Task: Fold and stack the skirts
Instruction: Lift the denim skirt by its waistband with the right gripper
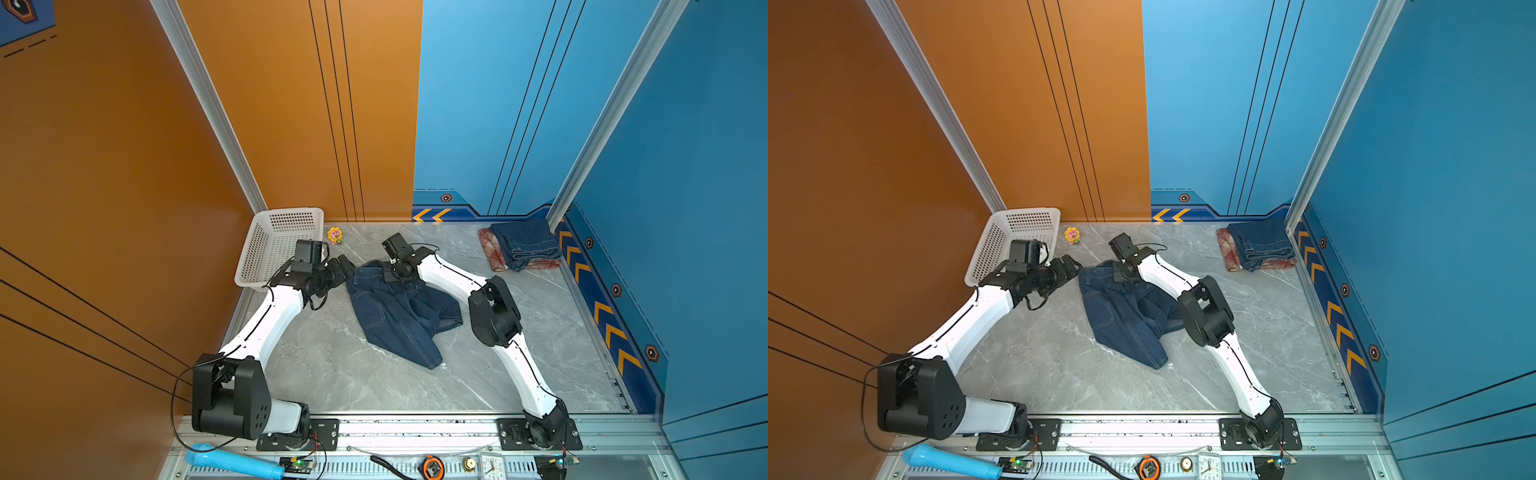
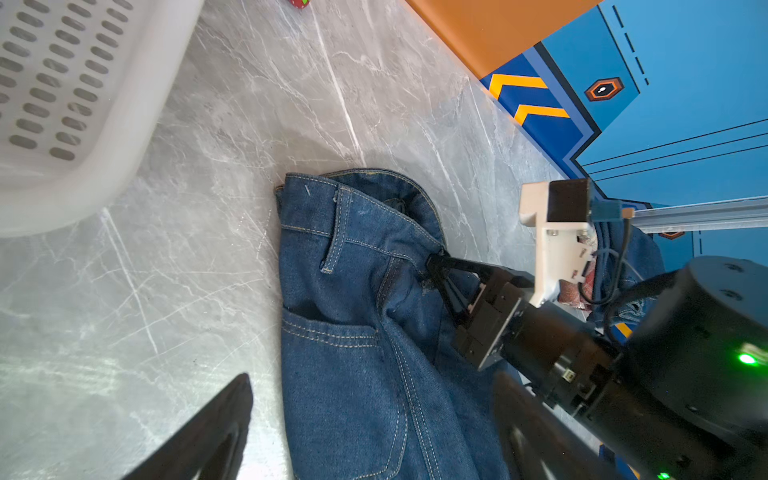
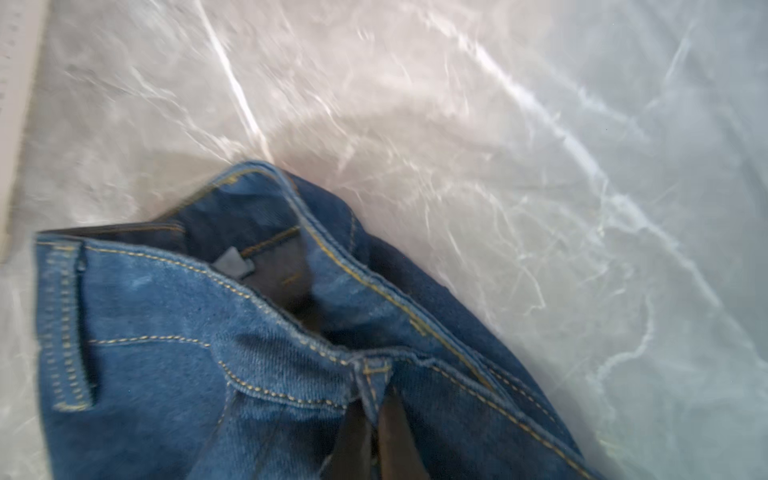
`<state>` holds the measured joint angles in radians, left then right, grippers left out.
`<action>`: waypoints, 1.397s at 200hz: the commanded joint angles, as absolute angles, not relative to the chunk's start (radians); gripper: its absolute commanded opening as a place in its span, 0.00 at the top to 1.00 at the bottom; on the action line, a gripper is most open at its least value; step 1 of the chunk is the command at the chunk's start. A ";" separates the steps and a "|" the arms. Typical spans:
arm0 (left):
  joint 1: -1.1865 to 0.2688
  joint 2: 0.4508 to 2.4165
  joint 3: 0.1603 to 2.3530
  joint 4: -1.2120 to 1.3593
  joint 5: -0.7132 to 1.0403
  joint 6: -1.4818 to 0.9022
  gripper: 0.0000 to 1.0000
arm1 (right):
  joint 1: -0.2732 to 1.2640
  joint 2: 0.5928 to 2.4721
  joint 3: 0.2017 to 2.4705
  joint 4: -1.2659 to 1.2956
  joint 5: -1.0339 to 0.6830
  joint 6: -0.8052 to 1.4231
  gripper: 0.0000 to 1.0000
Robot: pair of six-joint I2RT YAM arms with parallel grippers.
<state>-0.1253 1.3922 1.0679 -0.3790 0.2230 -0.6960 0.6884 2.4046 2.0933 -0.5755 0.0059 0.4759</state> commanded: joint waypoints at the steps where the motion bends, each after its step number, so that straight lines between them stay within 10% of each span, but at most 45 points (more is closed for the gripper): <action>1: -0.121 1.357 1.061 -0.394 0.202 -0.670 0.09 | 0.695 2.255 2.137 -0.581 0.037 0.405 1.00; 279: -0.074 1.301 1.112 -0.383 0.148 -0.699 0.09 | 0.753 1.760 2.359 -0.641 -0.179 0.156 1.00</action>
<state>-0.0856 1.3296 1.0847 -0.3786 0.1822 -0.6979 0.7296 1.8214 2.3203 -0.6643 -0.1196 0.1345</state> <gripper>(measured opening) 0.910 0.048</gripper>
